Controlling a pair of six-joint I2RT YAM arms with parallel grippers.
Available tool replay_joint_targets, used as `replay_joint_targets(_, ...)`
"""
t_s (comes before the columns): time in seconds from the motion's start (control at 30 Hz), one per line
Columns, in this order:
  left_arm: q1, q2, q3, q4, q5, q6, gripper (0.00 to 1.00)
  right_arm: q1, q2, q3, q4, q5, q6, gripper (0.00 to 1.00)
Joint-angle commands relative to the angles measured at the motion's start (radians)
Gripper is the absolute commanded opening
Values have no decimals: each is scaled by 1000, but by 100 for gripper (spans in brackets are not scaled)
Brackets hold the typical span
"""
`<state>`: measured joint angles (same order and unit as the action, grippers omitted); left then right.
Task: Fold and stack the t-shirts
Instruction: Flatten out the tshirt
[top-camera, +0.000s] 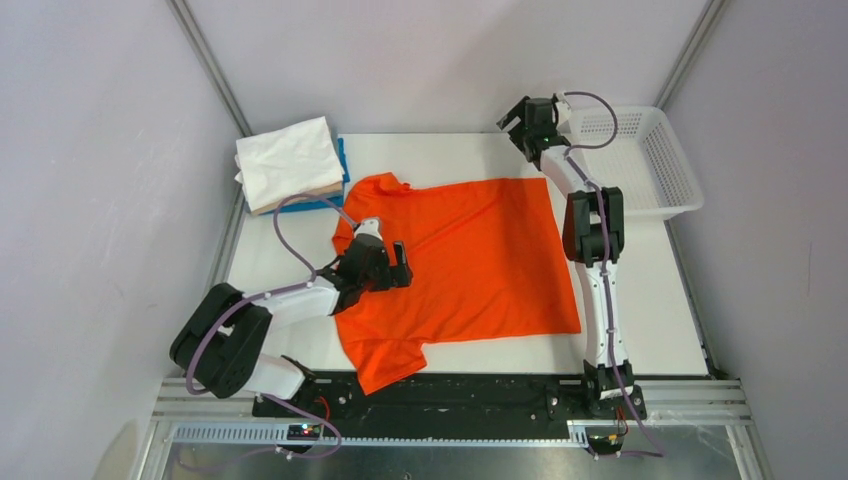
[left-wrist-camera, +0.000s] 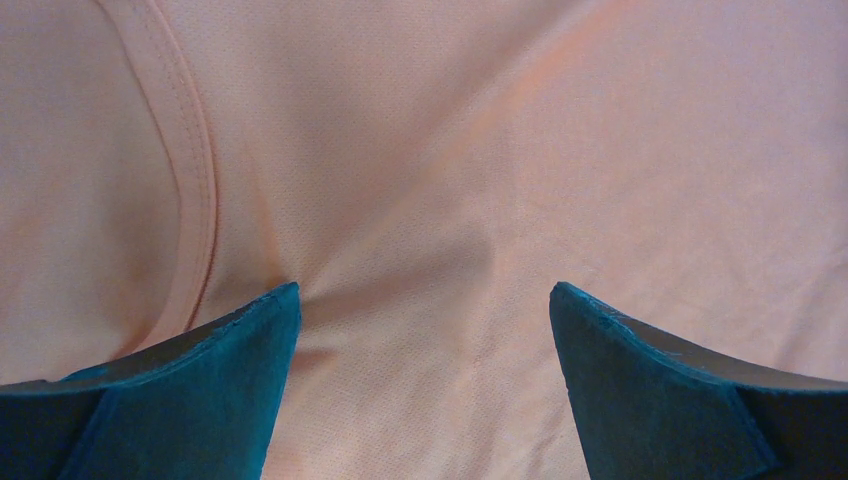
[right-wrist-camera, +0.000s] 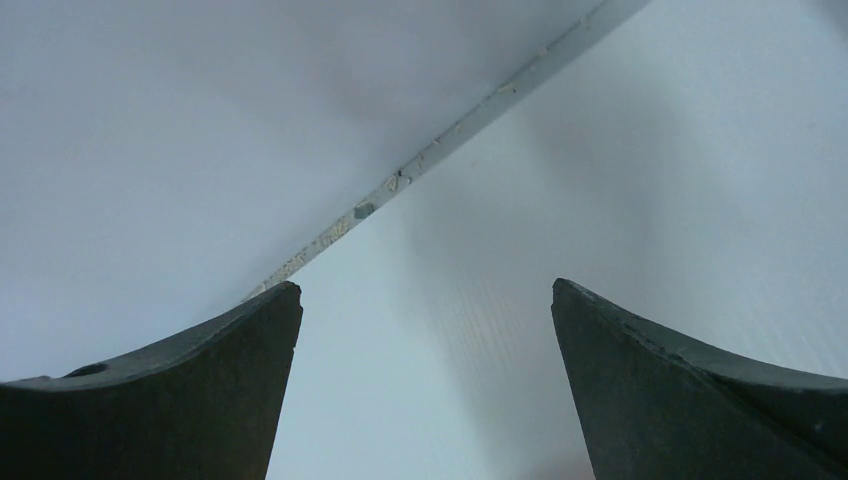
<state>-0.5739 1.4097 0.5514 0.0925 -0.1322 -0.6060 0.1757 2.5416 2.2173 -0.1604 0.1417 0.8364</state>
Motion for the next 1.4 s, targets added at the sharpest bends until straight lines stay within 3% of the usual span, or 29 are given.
replay_joint_targets(0.0, -3, -31, 3, -139, 52, 7, 100, 7, -167, -88, 34, -42, -85, 100)
replay_joint_targets(0.1, -2, -81, 81, -159, 57, 14, 100, 22, -323, -260, 60, -96, -175, 99)
replay_joint_targets(0.33, 10, -137, 247, -228, -77, 21, 100, 92, -791, -876, 17, -157, -296, 99)
replay_joint_targets(0.57, 151, 102, 489, -232, 14, 39, 100, 215, -1055, -1242, -44, -108, -309, 99)
replay_joint_targets(0.77, 202, 363, 741, -237, 80, 65, 100, 242, -1130, -1410, 1, -192, -287, 99)
replay_joint_targets(1.13, 252, 712, 1027, -244, 194, -1, 100, 210, -1073, -1449, 35, -222, -297, 99)
replay_joint_targets(1.3, 271, 836, 1224, -244, 165, -31, 100, 205, -1062, -1450, 27, -204, -309, 99)
replay_joint_targets(1.37, 285, 898, 1329, -247, 84, -56, 100, 203, -1059, -1449, 24, -199, -313, 99)
